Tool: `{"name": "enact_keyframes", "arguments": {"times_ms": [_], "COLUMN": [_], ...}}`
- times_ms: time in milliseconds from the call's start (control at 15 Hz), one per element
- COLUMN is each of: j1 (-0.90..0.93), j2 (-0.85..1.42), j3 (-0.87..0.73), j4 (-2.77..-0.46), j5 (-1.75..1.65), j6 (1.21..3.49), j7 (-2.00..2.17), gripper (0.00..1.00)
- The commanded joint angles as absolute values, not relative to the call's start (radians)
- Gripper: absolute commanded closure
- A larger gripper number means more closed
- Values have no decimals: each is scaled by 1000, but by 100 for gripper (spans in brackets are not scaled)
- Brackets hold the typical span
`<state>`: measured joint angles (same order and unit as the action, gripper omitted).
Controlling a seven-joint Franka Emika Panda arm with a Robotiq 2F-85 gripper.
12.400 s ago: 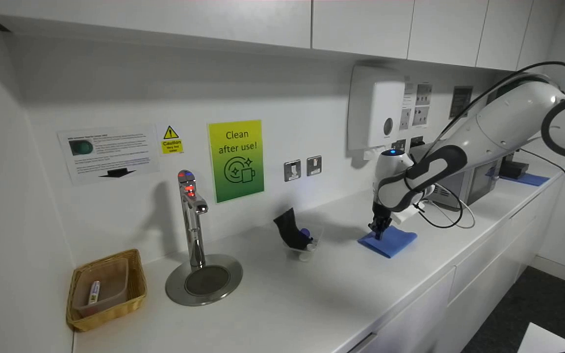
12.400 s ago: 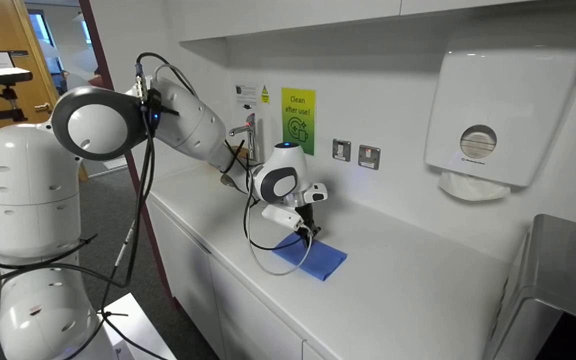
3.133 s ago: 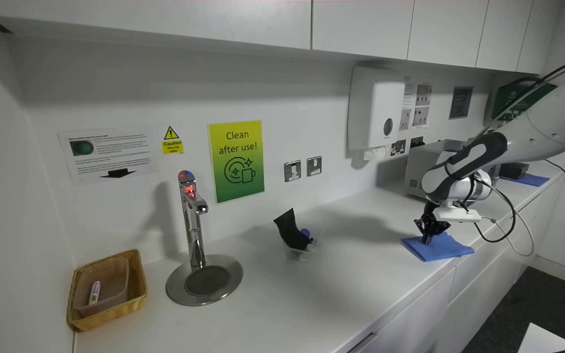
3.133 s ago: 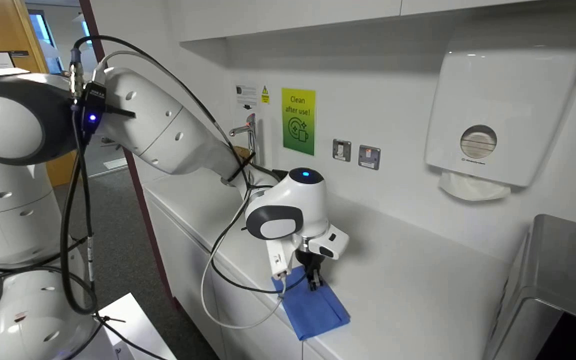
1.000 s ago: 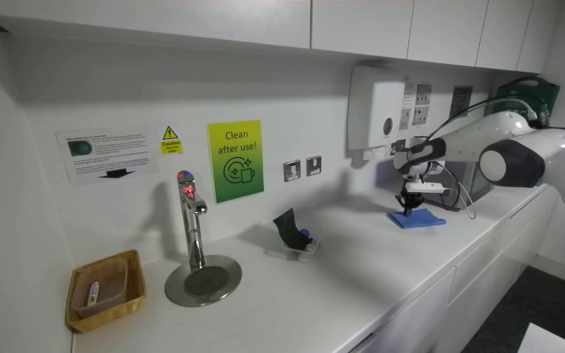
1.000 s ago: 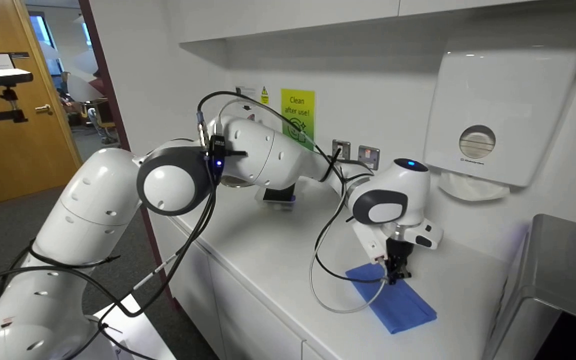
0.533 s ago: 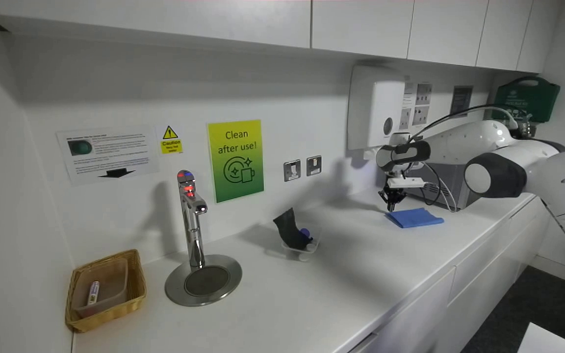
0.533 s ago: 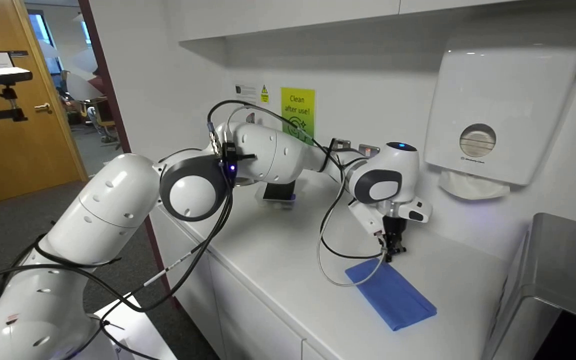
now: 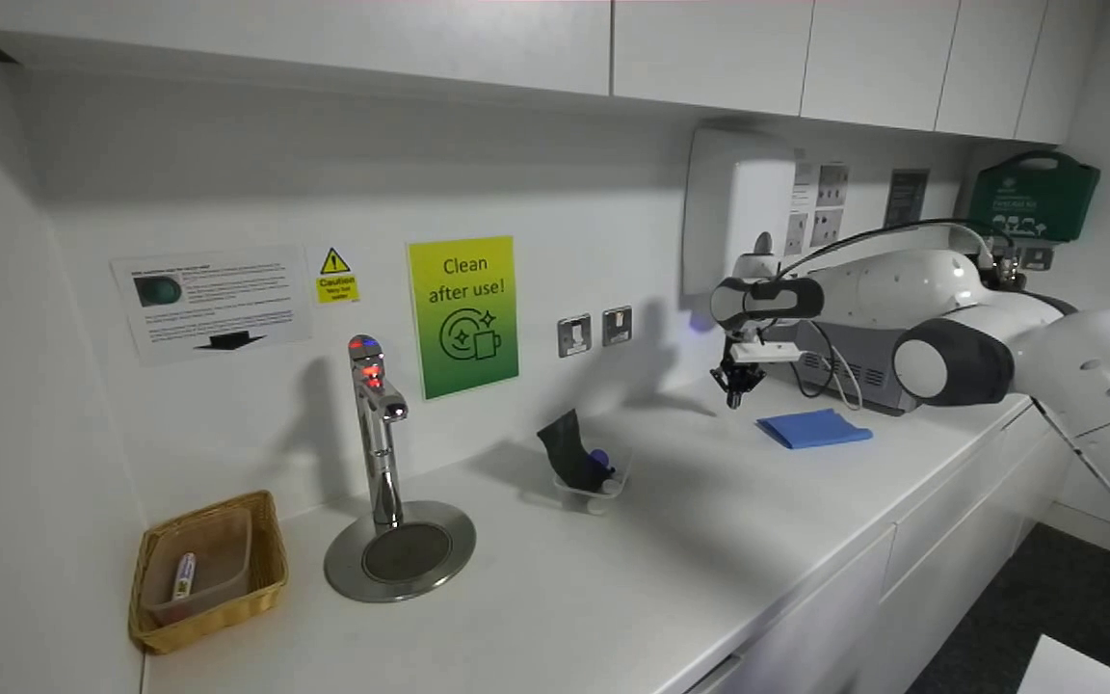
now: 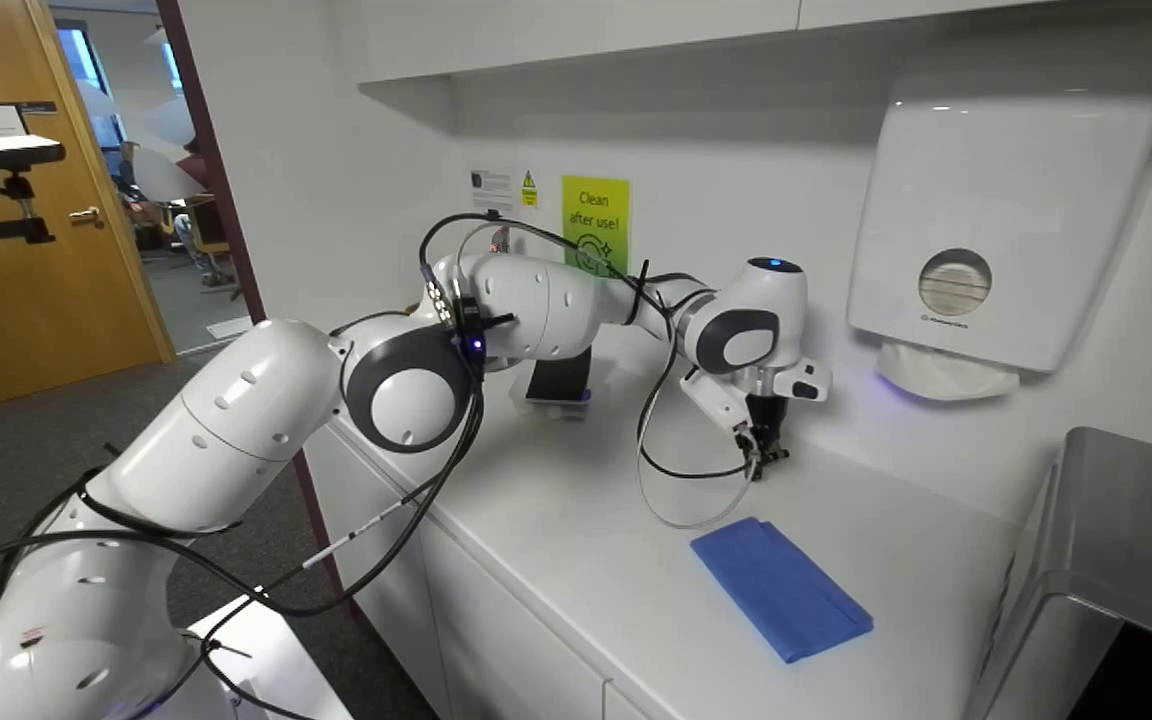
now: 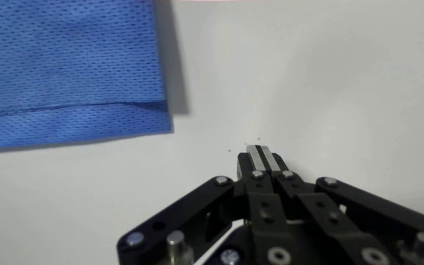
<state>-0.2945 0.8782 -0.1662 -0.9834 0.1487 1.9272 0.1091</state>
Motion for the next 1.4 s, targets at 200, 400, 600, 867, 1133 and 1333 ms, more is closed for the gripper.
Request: {"name": "enact_keyframes", "arguments": {"times_ms": [200,400,600,867,1133,1333], "j1": [-242,-227,-230,-226,-239,-240], "j2": [798,709,635,561,492,404], "j3": [-178,-192,-185,-189,-180,-198], "j4": [-1049,-1167,-1285,-1446,-1612,-1742], "j5": [127,99,89,80,37,-4], "j6": [1957,1989,1993,2012,2059,2135], "j7": [91,64,4,-45,-50,-42], "gripper": [100,100,100,100,100,100]}}
